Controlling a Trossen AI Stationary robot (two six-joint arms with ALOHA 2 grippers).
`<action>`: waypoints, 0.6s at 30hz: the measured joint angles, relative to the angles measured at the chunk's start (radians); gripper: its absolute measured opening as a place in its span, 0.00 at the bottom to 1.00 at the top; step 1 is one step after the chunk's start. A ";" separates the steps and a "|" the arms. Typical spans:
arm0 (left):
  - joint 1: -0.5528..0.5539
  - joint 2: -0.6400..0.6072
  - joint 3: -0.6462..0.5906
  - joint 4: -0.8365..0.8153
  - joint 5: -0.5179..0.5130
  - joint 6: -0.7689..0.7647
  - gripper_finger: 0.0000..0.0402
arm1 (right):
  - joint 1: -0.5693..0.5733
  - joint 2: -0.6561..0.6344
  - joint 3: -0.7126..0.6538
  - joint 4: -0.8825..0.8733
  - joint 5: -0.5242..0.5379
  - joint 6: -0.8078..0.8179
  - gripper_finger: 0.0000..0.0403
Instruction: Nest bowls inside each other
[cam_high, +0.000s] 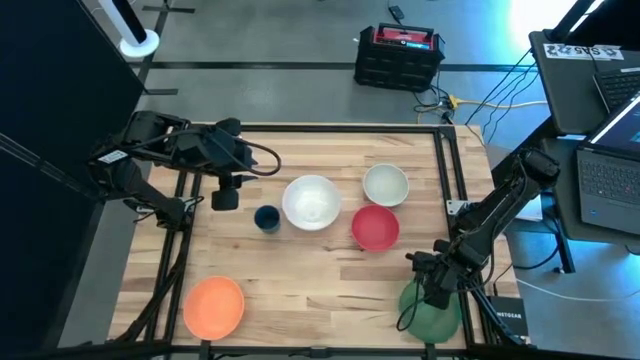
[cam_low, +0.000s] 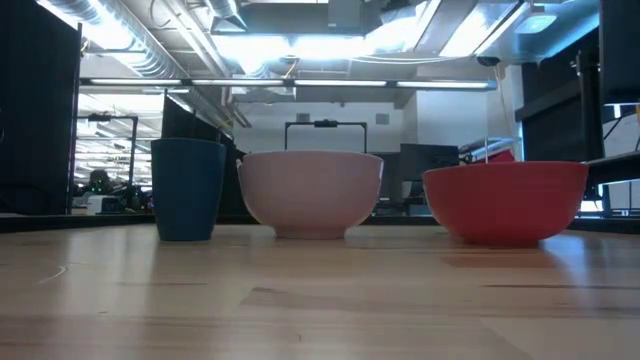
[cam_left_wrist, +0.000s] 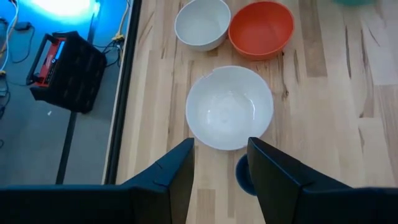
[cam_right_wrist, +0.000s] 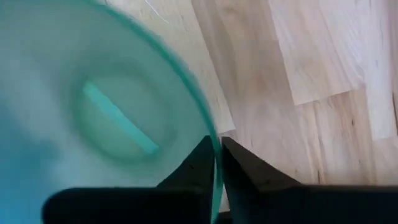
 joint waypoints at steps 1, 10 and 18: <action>0.000 0.000 0.000 0.000 0.000 0.000 0.33 | 0.000 0.000 0.000 0.000 0.000 0.000 0.01; 0.000 0.000 0.000 0.000 -0.001 0.001 0.33 | -0.048 0.000 0.044 0.021 0.011 0.000 0.00; 0.000 -0.006 0.000 0.000 -0.001 0.008 0.33 | -0.336 0.048 0.269 -0.075 0.046 -0.275 0.00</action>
